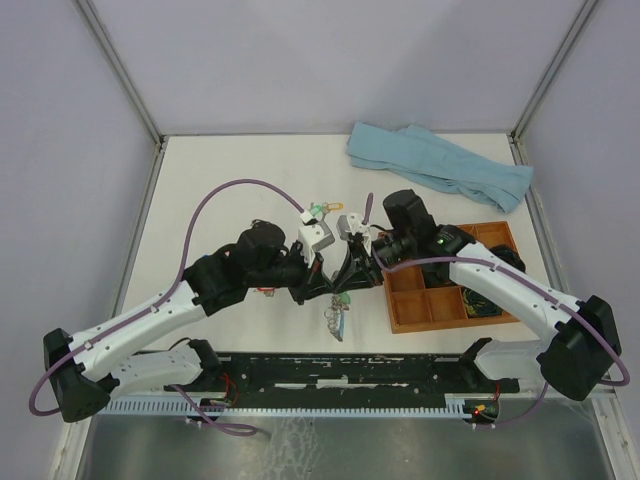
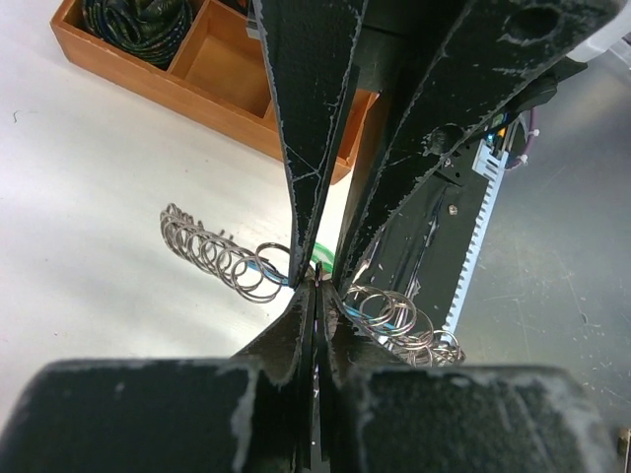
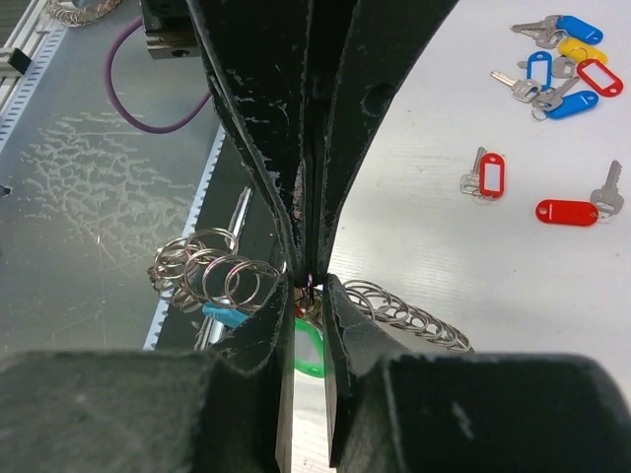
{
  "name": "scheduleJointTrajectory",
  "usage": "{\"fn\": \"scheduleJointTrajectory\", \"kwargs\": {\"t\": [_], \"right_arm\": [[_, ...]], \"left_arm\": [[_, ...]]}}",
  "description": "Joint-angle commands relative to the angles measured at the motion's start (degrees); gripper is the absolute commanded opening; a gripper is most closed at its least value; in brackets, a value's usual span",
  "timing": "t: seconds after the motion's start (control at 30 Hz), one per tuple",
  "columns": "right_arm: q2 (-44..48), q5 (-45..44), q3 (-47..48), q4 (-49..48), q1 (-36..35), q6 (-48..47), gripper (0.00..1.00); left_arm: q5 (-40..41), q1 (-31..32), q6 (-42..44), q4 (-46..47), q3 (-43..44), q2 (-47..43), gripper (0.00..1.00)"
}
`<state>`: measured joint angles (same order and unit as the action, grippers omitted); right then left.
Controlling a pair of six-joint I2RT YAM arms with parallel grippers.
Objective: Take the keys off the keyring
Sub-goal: Remove the key from the keyring.
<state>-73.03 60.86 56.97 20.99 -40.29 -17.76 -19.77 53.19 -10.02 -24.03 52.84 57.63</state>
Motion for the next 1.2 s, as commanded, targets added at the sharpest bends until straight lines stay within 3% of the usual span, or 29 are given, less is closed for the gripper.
{"fn": "scheduleJointTrajectory", "kwargs": {"t": [0.0, 0.1, 0.2, 0.6, 1.07, 1.17], "right_arm": [[0.1, 2.1, 1.1, 1.3, -0.8, -2.8, 0.09], [0.3, 1.3, 2.0, 3.8, -0.8, -5.0, 0.28], [1.0, 1.0, 2.7, 5.9, -0.8, -6.7, 0.32], [1.8, 2.0, 2.8, 5.5, -0.7, -5.6, 0.22], [1.2, 3.2, 2.3, 3.1, -0.7, -2.7, 0.22], [1.1, 3.3, 2.2, 3.0, -0.7, -2.5, 0.16]], "left_arm": [[-1.7, 0.0, 0.5, 3.6, 3.3, -0.7, 0.03], [-1.8, 0.1, 0.9, 3.3, 3.3, -0.8, 0.03], [-1.9, 0.0, 1.3, 3.3, 3.0, -1.1, 0.03], [-2.9, 0.0, 1.8, 3.5, 3.0, -0.5, 0.03], [-4.6, 0.1, 1.9, 3.9, 3.2, 0.2, 0.03], [-4.7, 0.0, 2.0, 3.9, 3.2, 0.3, 0.03]]}}
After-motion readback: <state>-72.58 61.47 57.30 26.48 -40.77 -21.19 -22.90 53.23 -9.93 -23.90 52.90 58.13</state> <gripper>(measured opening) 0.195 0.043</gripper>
